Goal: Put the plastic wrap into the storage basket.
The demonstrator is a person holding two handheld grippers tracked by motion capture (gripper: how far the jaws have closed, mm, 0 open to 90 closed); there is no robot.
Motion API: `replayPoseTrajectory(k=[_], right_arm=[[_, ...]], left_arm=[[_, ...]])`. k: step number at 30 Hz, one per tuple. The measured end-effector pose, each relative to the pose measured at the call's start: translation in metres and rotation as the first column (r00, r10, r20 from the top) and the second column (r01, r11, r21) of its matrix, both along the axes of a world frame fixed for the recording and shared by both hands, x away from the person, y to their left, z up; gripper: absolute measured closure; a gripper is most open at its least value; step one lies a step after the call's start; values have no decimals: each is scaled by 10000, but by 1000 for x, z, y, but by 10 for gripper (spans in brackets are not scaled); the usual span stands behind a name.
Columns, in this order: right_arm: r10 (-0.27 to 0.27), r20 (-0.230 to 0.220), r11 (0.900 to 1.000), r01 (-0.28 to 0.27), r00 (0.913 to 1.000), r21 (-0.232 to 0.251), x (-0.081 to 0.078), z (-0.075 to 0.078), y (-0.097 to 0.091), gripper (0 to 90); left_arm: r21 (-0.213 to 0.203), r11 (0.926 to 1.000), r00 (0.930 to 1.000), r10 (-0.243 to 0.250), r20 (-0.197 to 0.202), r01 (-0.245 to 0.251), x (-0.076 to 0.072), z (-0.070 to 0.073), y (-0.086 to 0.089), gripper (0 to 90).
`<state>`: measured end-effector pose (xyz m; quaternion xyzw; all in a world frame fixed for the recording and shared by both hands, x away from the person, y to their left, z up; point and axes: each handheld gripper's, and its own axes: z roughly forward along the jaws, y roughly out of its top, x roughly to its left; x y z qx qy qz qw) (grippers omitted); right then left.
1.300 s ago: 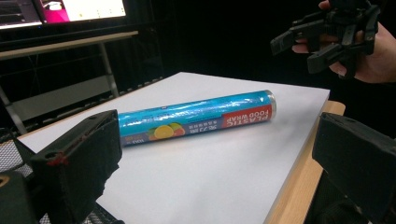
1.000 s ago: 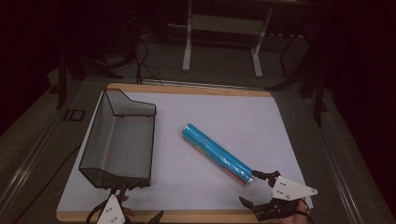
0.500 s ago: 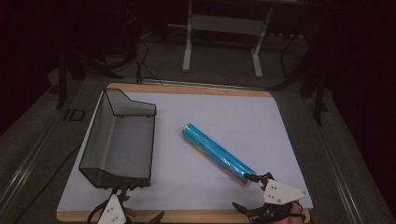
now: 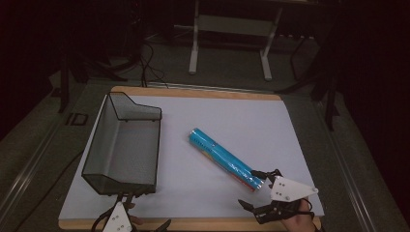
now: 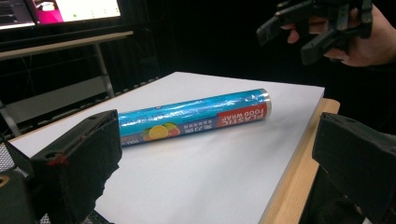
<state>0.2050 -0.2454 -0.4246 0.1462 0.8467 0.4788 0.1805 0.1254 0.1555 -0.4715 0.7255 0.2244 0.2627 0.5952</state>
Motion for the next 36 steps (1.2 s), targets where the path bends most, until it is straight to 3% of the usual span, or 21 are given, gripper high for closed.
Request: replayPoseTrajectory(k=[12, 18, 22, 28, 36], right_arm=[[-29, 301, 9998, 34, 9995, -173, 26, 16, 15, 126], [-322, 446, 9984, 342, 9985, -460, 39, 20, 21, 122], [-396, 80, 9978, 400, 9992, -527, 51, 24, 24, 123], [-549, -34, 9964, 545, 9985, -646, 65, 26, 28, 123], [-977, -688, 9910, 907, 9928, -985, 91, 24, 39, 99]], left_arm=[[4, 10000, 10000, -19, -2, 19, 0, 0, -1, 23], [17, 10000, 10000, -24, -18, 24, 0, 0, -1, 23], [20, 10000, 10000, -58, -3, 58, -1, 0, -1, 23], [36, 9999, 9999, -113, -47, 113, 0, 0, -2, 23], [29, 9998, 9998, -173, -86, 173, 0, -1, -2, 23]])
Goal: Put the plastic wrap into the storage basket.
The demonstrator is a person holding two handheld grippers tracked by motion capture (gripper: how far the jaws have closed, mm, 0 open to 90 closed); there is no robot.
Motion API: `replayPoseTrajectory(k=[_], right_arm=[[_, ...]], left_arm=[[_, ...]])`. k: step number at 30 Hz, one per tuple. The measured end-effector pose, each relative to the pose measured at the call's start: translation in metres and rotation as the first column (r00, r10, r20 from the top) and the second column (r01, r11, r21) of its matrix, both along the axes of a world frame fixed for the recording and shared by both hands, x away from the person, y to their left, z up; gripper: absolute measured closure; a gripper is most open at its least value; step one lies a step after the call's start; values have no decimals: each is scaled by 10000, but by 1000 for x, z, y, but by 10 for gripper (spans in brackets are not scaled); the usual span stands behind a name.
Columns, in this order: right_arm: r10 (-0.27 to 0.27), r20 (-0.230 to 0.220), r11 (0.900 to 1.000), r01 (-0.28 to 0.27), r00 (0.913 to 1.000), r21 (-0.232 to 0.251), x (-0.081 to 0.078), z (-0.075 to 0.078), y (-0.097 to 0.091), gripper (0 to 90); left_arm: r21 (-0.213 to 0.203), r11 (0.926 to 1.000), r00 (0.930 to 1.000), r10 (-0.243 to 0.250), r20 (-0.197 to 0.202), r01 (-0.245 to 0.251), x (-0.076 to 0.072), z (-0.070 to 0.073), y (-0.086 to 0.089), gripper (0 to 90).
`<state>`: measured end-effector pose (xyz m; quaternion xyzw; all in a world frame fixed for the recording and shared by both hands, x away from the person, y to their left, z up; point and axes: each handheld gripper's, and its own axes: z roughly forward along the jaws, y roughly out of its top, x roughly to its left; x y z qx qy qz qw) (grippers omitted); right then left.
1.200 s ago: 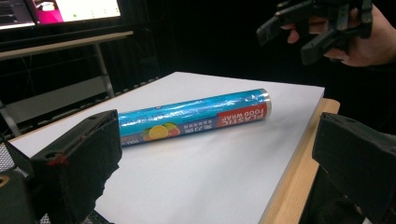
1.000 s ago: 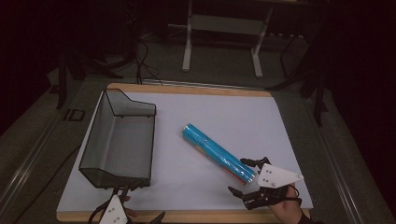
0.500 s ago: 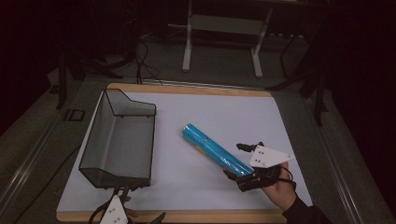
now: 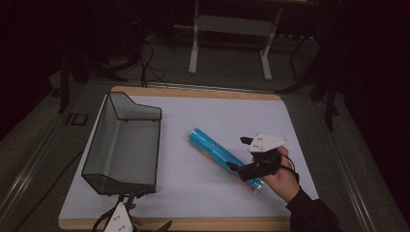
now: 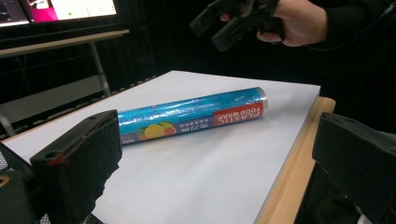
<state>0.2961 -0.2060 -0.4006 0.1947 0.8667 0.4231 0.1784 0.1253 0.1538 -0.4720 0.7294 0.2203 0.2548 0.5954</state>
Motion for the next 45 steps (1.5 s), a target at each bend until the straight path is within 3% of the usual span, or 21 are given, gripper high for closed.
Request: replayPoseTrajectory(k=[2, 7, 12, 15, 21, 28, 35, 36, 37, 38, 41, 43, 44, 45], right_arm=[[-18, -104, 9996, 15, 9999, -299, 9, -4, 4, 95], [-35, -297, 9986, 20, 9996, -528, 18, -11, 10, 91], [-156, -1008, 9972, 81, 9948, -747, 37, -21, 17, 94], [-316, -1132, 9957, 215, 9931, -899, 46, -26, 19, 95], [-389, -1238, 9910, 224, 9915, -1320, 56, -39, 26, 108], [-510, -1696, 9861, 228, 9842, -1643, 65, -50, 32, 128], [-916, -2337, 9692, 328, 9680, -2442, 77, -66, 45, 140], [-960, -2573, 9664, 281, 9616, -2556, 79, -69, 47, 140], [-1113, -2564, 9615, 388, 9601, -2719, 80, -71, 48, 152], [-1186, -2826, 9575, 343, 9519, -2864, 82, -72, 50, 153], [-1425, -3139, 9423, 316, 9387, -3332, 87, -77, 54, 157], [-1616, -3164, 9302, 373, 9348, -3650, 89, -79, 57, 158], [-1616, -3164, 9302, 373, 9348, -3650, 89, -79, 57, 158], [-1747, -3156, 9169, 373, 9327, -3974, 90, -82, 60, 183]], left_arm=[[37, 10000, 9999, -83, -57, 83, 0, 0, 0, 23], [6, 10000, 9999, -95, -58, 95, 0, 0, -1, 23], [-16, 9998, 9998, -190, -50, 190, 0, 0, -1, 23], [-74, 9997, 9998, -220, -30, 220, 0, 0, -1, 23], [-54, 9998, 9998, -213, -37, 213, 0, 0, 0, 23], [-37, 9997, 9997, -244, -41, 243, 0, 0, 0, 23], [-42, 9997, 9997, -253, -29, 253, 0, 0, 0, 23], [-25, 9997, 9997, -257, -41, 257, 0, 0, 0, 23], [1, 9997, 9996, -260, -56, 260, 0, 0, 0, 23], [-2, 9996, 9996, -268, -50, 268, 0, 0, 0, 23], [-42, 9997, 9997, -259, -45, 259, 0, 0, 0, 23], [-44, 9997, 9997, -244, -34, 244, 0, 0, 0, 23], [-44, 9997, 9997, -244, -34, 244, 0, 0, 0, 23], [-59, 9997, 9997, -254, -35, 254, 0, 0, 0, 23]])
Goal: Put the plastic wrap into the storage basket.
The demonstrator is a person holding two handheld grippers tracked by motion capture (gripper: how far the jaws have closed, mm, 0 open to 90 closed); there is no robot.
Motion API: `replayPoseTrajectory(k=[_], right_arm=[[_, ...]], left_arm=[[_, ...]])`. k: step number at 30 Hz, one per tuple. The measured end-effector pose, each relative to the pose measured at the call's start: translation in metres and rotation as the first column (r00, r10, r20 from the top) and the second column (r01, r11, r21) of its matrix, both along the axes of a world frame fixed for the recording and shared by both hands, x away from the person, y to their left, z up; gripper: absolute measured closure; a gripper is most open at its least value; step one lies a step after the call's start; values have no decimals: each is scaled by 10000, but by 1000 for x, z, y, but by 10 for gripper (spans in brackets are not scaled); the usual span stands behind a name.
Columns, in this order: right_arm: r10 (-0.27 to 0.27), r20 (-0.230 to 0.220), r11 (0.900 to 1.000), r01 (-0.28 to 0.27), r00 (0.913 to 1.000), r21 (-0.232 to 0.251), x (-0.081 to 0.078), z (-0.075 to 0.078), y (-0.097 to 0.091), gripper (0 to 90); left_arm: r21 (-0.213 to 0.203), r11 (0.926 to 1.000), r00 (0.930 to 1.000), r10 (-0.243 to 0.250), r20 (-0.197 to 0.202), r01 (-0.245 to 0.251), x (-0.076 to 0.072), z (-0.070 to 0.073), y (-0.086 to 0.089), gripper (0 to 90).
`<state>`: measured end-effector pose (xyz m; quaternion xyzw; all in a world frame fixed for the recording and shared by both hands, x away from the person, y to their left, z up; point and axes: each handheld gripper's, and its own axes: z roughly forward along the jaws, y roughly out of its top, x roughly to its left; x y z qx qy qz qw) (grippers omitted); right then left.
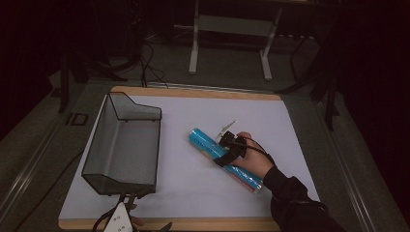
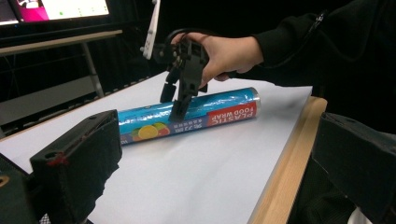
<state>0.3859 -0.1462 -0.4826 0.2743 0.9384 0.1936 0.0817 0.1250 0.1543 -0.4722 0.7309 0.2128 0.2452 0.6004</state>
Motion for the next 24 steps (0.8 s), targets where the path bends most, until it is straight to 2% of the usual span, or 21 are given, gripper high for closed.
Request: replayPoseTrajectory(k=[3, 4, 6, 10, 11, 13, 19, 21, 23, 24], right_arm=[[-140, -362, 9993, 127, 9992, -344, 2, -5, 4, 187], [-140, -362, 9993, 127, 9992, -344, 2, -5, 4, 187], [-320, -792, 9973, 266, 9963, -682, 5, -10, 5, 190], [-369, -1109, 9958, 272, 9931, -880, 8, -12, 6, 231], [-409, -1348, 9949, 278, 9900, -975, 8, -12, 8, 267], [-502, -1420, 9934, 347, 9886, -1091, 9, -13, 10, 285], [-906, -2113, 9781, 471, 9732, -2026, 12, -18, 19, 286], [-870, -2389, 9736, 317, 9671, -2262, 13, -22, 21, 288], [-870, -2323, 9727, 322, 9687, -2297, 13, -22, 23, 300], [-1145, -2388, 9696, 562, 9643, -2380, 13, -21, 24, 309]], left_arm=[[25, 10000, 10000, -6, -9, 6, 0, 0, 0, 23], [25, 10000, 10000, -6, -9, 6, 0, 0, 0, 23], [24, 10000, 10000, -19, -1, 19, 0, 0, 0, 23], [42, 10000, 10000, 1, -22, -1, -1, 0, 0, 23], [37, 10000, 10000, -6, -36, 6, 0, 0, 0, 23], [43, 10000, 10000, -9, -52, 9, 0, 0, -1, 23], [94, 10000, 10000, -8, -40, 8, 0, 0, -1, 23], [110, 9999, 10000, 3, -34, -3, -1, 0, -1, 23], [109, 9999, 10000, 4, -20, -3, -1, 0, -1, 23], [106, 9999, 10000, 8, -24, -7, -1, 0, -1, 23]])
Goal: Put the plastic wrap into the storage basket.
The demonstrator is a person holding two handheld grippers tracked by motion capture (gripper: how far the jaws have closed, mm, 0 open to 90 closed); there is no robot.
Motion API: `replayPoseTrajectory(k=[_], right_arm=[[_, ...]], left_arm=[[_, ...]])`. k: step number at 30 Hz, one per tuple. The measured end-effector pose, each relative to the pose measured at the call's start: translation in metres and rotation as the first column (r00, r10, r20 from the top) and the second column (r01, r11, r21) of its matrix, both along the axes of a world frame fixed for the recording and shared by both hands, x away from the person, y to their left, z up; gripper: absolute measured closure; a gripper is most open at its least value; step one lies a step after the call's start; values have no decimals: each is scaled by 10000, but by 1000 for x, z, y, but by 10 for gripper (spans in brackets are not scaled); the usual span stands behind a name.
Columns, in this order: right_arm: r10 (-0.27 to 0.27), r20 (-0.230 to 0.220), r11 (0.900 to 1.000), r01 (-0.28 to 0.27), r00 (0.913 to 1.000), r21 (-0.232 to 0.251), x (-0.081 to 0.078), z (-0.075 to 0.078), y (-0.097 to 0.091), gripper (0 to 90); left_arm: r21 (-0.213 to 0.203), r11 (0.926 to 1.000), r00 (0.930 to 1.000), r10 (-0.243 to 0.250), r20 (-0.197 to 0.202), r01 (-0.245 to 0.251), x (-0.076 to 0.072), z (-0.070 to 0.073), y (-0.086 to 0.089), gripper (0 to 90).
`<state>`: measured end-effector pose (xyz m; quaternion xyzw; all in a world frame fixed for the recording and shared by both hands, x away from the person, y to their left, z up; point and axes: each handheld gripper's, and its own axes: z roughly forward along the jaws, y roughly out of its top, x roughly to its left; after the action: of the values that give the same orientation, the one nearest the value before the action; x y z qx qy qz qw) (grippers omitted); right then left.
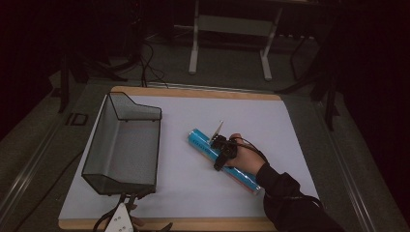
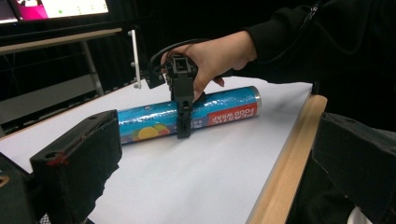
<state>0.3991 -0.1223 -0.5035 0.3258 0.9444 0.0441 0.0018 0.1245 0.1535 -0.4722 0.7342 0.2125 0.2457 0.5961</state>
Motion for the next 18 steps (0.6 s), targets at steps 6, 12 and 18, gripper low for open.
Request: replayPoseTrajectory(k=[6, 12, 18], right_arm=[[-190, 527, 9997, 184, 9984, 134, -3, 4, 0, 313], [-648, 791, 9947, 581, 9948, 845, 0, 23, -2, 314], [-772, 1211, 9902, 618, 9896, 1255, 0, 45, 0, 314]], left_arm=[[4, 10000, 10000, 16, -10, -16, 1, 0, 0, 23], [49, 10000, 10000, 22, -12, -22, 1, 0, 0, 23], [55, 10000, 10000, 35, -15, -35, 1, 0, 0, 23]])
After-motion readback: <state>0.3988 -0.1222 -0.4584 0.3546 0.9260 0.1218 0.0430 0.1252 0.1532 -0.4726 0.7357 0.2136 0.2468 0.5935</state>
